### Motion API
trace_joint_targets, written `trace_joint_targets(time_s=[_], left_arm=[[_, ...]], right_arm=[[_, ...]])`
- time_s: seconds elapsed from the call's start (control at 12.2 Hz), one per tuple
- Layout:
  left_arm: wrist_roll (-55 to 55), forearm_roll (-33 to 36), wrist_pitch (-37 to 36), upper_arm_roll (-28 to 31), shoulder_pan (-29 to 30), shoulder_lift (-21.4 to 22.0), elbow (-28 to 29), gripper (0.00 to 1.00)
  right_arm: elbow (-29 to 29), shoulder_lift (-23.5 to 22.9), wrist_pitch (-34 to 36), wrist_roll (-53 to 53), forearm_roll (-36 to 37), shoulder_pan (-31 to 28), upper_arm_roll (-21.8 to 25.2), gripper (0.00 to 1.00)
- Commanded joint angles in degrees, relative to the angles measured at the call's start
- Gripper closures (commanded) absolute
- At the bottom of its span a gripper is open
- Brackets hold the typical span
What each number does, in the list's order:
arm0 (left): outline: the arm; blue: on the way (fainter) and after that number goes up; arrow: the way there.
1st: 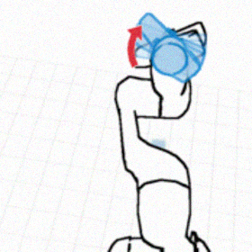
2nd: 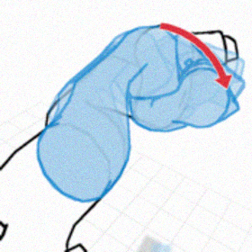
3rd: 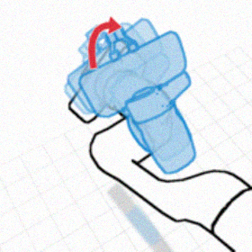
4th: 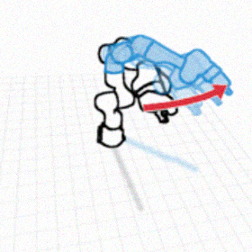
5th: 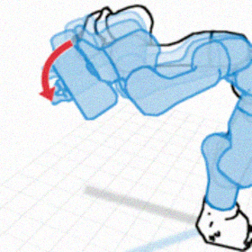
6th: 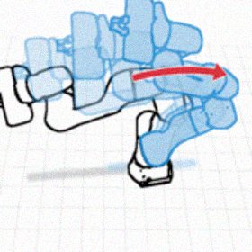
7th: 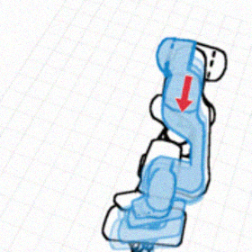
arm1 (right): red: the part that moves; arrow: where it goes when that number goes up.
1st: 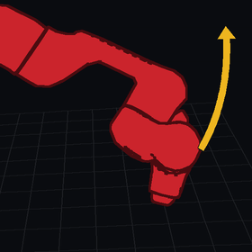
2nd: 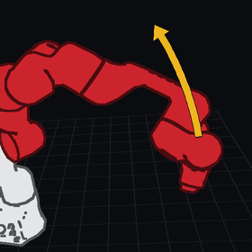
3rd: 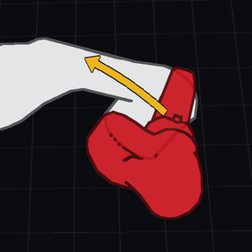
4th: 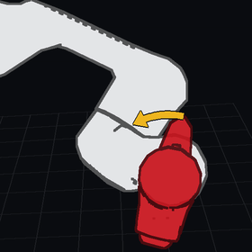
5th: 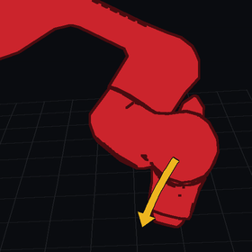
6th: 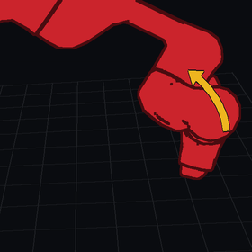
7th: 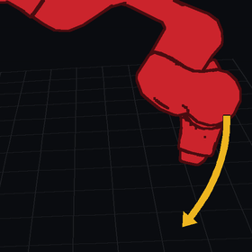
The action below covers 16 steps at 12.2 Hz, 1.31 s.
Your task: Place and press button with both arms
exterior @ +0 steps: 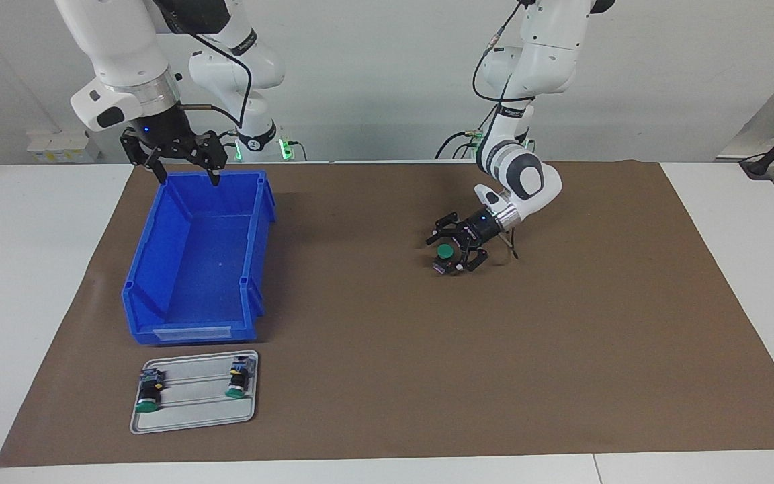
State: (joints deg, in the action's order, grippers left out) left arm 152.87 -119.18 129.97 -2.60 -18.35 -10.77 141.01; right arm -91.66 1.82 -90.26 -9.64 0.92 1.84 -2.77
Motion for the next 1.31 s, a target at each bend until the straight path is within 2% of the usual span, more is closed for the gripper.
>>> trace_joint_targets(time_s=[0.0, 0.41, 0.66, 1.23], left_arm=[[-0.1, -0.4, 3.0, 0.2, -0.9, -0.8, -0.4, 0.0], [0.1, -0.4, 8.0, 0.4, -1.3, -1.4, -0.7, 0.0], [-0.2, 0.1, 14.6, 0.3, -1.3, -0.8, -2.1, 0.0], [-0.6, 0.4, 37.8, 0.0, -6.8, 0.8, -7.6, 0.0]], right_arm=[[-1.0, 1.1, 0.3, -0.7, -0.2, -0.7, -0.5, 0.0], [-1.0, 1.1, 0.3, -0.7, -0.2, -0.7, -0.5, 0.0], [-1.0, 1.1, 0.3, -0.7, -0.2, -0.7, -0.5, 0.0], [-1.0, 1.1, 0.3, -0.7, -0.2, -0.7, -0.5, 0.0]])
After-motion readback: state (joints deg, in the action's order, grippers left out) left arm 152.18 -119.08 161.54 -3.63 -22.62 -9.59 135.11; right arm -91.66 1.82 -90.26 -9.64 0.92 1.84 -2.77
